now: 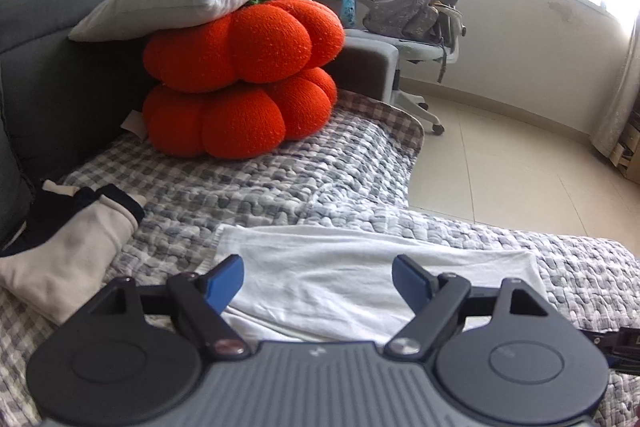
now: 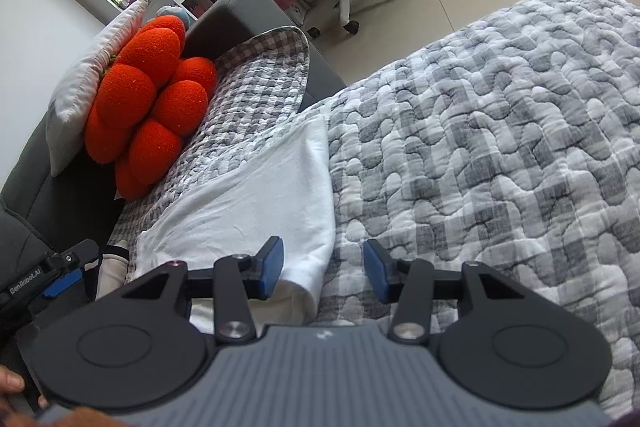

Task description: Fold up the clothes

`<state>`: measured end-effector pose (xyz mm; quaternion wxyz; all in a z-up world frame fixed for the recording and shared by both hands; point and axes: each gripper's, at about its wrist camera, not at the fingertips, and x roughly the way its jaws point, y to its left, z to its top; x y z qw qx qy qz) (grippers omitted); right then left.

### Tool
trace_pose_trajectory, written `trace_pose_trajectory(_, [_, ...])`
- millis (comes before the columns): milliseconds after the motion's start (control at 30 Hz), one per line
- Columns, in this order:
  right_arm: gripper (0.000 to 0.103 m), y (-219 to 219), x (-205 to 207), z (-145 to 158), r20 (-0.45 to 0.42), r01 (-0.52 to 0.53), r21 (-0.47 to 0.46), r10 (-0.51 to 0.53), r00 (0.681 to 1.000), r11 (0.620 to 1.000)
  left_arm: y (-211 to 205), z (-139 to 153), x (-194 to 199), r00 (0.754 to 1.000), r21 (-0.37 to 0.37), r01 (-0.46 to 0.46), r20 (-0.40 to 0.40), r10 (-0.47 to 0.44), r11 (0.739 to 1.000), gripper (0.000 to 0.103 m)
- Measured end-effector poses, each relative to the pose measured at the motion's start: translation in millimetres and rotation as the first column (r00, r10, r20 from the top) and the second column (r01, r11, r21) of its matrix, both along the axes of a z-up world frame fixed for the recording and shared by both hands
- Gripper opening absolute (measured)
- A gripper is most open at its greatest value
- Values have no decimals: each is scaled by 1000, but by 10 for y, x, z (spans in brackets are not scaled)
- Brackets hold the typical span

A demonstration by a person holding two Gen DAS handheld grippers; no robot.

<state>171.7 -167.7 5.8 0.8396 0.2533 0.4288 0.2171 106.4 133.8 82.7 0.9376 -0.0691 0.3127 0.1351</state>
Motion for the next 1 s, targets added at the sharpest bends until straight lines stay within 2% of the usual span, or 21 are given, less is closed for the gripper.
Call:
trace_pose_trajectory(300, [49,108,-84,-48,7,-23,19,23,1000,1000,-122,-206,153,997,-54,43,-57,-46,998,83])
trace_pose_trajectory(400, [37,139,-93,-57,11,-32,13,32,999,999,-170,-234,182,996,-55,59,-69,-63,997,83])
trace_pose_trajectory(467, [22,155,-105,-70,12,-28,3,28,1000,1000,-186,-234,195,995,-62,64,-69,-68,996,83])
trace_pose_trajectory(567, [17,175,-128,-58,33,-21,-7,21,999,1000,-176,-247,215,995,-96,52,-84,-60,994,83])
trace_pose_trajectory(667, [17,173,-134,-47,35,-16,3,16,999,1000,-196,-236,201,994,-95,64,-84,-72,993,83])
trace_pose_trajectory(767, [23,118,-113,-84,2,6,37,-6,1000,999,-203,-230,186,993,-81,74,-85,-81,994,83])
trace_pose_trajectory(1000, [26,21,-85,-135,-53,46,96,-41,998,994,-159,-343,186,988,-104,68,-134,-81,992,83])
